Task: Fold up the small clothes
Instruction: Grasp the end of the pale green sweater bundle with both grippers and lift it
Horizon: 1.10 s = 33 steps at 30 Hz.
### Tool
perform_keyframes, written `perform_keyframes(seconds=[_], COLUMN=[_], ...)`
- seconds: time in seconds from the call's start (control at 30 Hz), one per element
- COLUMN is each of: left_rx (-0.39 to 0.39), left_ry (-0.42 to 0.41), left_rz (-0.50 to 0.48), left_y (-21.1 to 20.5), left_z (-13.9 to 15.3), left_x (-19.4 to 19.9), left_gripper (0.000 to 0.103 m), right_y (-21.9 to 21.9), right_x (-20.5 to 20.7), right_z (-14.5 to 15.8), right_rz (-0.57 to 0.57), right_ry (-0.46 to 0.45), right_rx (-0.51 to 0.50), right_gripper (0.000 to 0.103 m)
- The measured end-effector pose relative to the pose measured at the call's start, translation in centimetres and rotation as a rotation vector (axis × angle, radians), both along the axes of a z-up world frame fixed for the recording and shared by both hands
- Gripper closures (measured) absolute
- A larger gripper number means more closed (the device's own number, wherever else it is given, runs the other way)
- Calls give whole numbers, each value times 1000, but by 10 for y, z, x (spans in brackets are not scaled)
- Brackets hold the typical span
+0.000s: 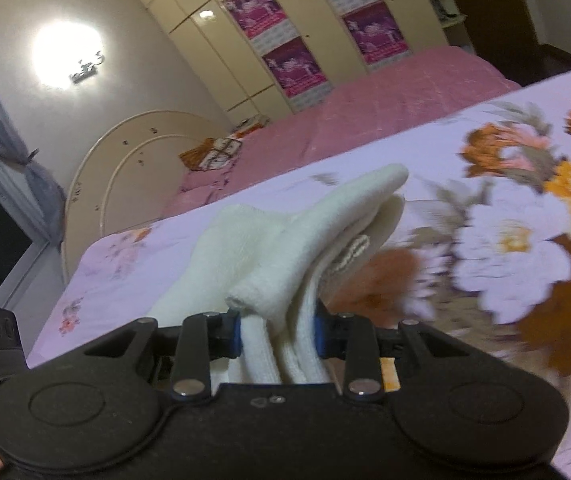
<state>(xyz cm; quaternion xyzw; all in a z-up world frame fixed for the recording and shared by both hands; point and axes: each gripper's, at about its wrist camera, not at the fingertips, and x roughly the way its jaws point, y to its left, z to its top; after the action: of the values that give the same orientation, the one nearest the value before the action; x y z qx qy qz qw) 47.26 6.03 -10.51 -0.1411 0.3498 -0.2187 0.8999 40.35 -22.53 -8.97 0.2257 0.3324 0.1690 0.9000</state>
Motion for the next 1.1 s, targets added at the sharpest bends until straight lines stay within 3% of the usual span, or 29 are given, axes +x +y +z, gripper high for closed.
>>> perform_keyframes(seconds=[0.23, 0.53, 0.73, 0.97, 1.1], left_rx=[17, 55, 56, 63, 45], left_ry=[-16, -8, 1, 35, 54], left_rz=[21, 84, 107, 115, 136], left_y=[101, 215, 244, 265, 276], left_z=[8, -6, -30, -75, -91], left_x=[2, 30, 51, 59, 55], left_gripper=[64, 64, 64, 63, 46], right_y=[92, 206, 246, 263, 262], right_x=[5, 41, 61, 72, 68], right_z=[4, -8, -20, -52, -68], right_rz=[-5, 39, 55, 43, 37], right_ry=[-7, 0, 14, 54, 90], right_rx=[23, 35, 17, 0, -15], right_gripper=[73, 73, 73, 73, 71])
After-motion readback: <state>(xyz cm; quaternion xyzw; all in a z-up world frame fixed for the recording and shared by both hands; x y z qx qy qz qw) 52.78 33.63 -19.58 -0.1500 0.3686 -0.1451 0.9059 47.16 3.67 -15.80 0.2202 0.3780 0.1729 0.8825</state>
